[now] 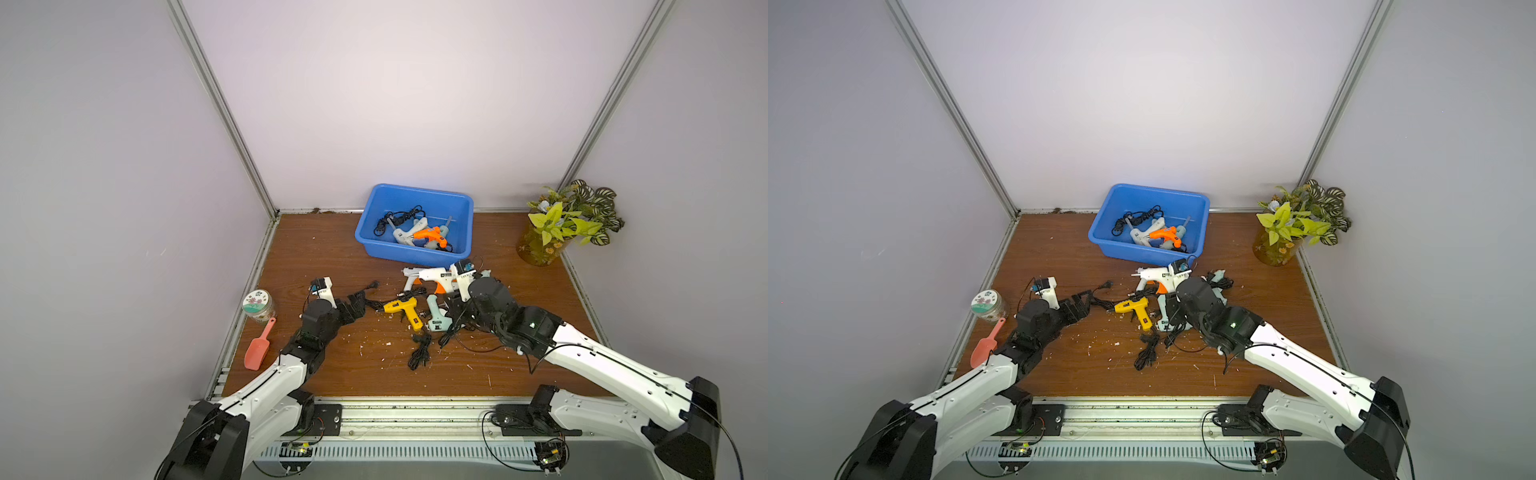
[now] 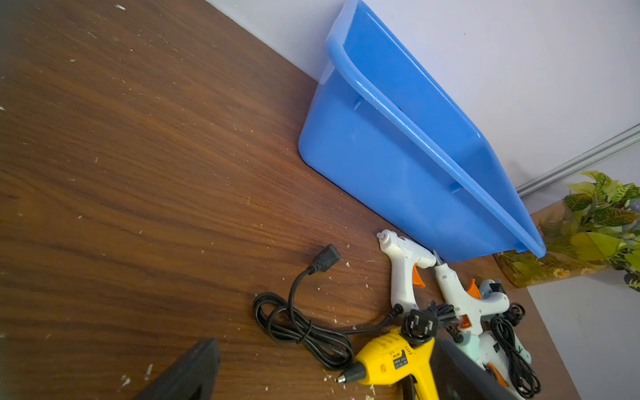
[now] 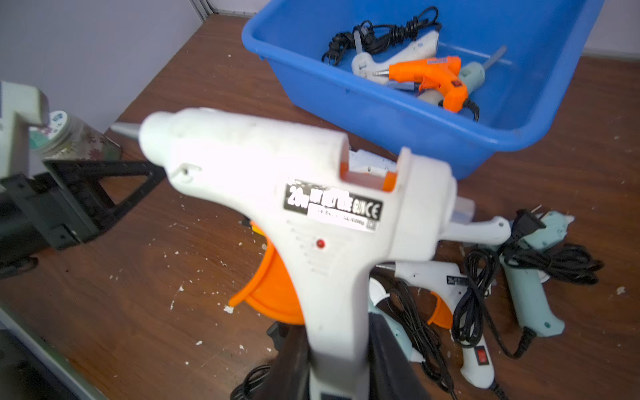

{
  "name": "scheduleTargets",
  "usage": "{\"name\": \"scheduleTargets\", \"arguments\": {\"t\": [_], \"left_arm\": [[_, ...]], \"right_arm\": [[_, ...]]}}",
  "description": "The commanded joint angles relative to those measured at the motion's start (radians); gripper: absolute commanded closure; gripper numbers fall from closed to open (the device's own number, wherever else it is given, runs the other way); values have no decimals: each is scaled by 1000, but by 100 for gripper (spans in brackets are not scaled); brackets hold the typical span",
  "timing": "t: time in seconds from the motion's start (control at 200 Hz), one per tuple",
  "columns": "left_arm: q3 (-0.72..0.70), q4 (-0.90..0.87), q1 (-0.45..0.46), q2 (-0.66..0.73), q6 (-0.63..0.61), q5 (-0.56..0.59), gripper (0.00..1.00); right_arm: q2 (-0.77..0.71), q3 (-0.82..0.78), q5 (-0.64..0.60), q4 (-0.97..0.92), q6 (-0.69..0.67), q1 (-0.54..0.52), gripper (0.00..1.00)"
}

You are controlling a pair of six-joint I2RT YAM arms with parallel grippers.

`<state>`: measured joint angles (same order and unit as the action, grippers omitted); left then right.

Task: Put the hot melt glue gun into the storage box
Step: Pick up the hot melt adhesive gun from the center of the board, then place the hot melt adhesive gun in the storage box.

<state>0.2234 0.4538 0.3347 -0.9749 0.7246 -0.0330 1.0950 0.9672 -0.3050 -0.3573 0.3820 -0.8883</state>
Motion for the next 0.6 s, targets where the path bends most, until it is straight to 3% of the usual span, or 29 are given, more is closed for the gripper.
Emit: {"name": "scheduleTargets", "arguments": {"t": [0.0,0.26,0.595], "left_arm": [[-5,18,6,-10,-22,17,1],[-7,23,5,-22,-22,13,1],[-12,31,6,-27,-14,8,1]], "right_arm": [[49,151,-69,-4,-61,17,100],[238,467,-91,6,-166,97,100],[574,1045,146,-73,-159,325,100]]}}
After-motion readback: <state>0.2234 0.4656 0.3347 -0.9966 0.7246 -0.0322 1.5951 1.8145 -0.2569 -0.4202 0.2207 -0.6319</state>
